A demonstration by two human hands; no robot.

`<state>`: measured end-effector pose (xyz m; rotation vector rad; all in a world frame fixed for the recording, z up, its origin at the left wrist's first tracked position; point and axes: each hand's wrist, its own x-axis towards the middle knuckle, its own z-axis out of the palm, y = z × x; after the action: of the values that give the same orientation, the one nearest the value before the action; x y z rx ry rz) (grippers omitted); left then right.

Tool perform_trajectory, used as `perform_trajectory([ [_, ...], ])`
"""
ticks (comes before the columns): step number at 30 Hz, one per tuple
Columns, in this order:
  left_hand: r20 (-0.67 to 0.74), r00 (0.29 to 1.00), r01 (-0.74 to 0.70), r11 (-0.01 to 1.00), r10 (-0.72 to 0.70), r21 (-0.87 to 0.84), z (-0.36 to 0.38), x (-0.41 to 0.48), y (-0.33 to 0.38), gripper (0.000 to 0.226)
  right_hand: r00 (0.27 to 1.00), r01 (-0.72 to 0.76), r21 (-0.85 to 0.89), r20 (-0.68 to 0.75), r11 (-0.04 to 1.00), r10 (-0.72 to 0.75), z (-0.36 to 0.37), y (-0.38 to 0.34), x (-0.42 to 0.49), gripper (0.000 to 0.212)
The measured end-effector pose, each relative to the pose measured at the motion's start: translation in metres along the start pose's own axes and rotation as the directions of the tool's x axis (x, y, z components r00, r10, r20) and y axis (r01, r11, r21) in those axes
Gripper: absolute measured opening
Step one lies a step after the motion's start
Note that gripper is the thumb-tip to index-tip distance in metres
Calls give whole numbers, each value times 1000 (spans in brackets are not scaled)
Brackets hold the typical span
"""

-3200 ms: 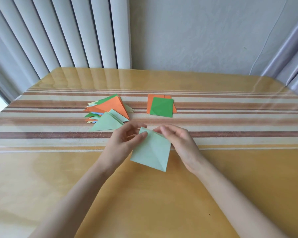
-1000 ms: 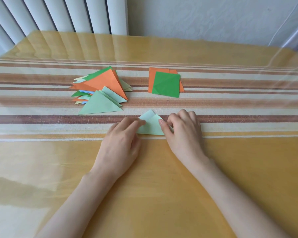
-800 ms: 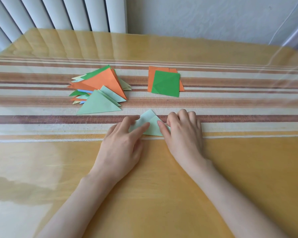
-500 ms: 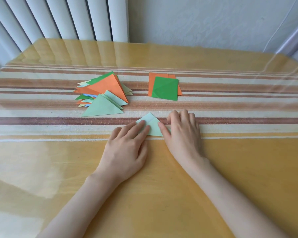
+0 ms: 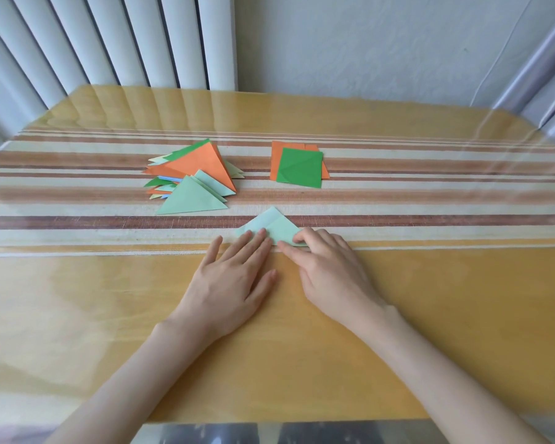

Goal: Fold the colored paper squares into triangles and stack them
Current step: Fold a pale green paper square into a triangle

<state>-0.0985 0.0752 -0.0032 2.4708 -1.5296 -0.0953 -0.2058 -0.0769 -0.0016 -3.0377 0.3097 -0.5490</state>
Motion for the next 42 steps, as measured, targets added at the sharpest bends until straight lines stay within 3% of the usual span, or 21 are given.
perform_trajectory([
  [5,-8,1000,28,999,-28,-26,-1,0,2,80,993,-59,-18,-105,998,57,-8,17,-15,48],
  [11,-51,998,35,999,-36,-16,1,0,5,70,957,-255,-103,-169,962,236,-13,-4,-5,23],
  [15,-135,990,17,996,-28,-82,2,2,1,60,977,-166,61,-129,984,172,-5,-15,14,33],
  [17,-214,963,121,975,-161,-189,0,3,-4,58,991,-114,94,-56,989,119,2,-14,14,29],
  [19,-306,887,262,922,-346,-284,-4,3,-8,48,994,-105,123,-20,987,108,5,-10,12,33],
  [21,-275,832,395,862,-483,-319,-7,6,-11,36,994,-96,158,-33,983,103,5,-6,13,36],
  [23,-244,814,456,841,-527,-292,-7,12,-9,33,995,-80,180,-45,980,90,6,-4,16,35],
  [29,-314,802,431,856,-508,-285,-3,29,3,12,995,-60,190,-66,980,74,8,-5,16,30],
  [33,-402,813,380,907,-422,-183,5,33,9,7,995,-52,184,-76,982,67,9,-2,16,27],
  [36,-406,822,305,911,-399,-276,4,30,5,4,994,-45,207,-87,977,65,12,-1,17,27],
  [40,-373,840,173,846,-394,-504,-9,28,-2,12,958,-92,414,-211,906,193,3,6,26,35],
  [42,-355,887,88,863,-295,-497,-16,32,-8,11,935,-100,491,-251,865,251,-5,12,32,38],
])
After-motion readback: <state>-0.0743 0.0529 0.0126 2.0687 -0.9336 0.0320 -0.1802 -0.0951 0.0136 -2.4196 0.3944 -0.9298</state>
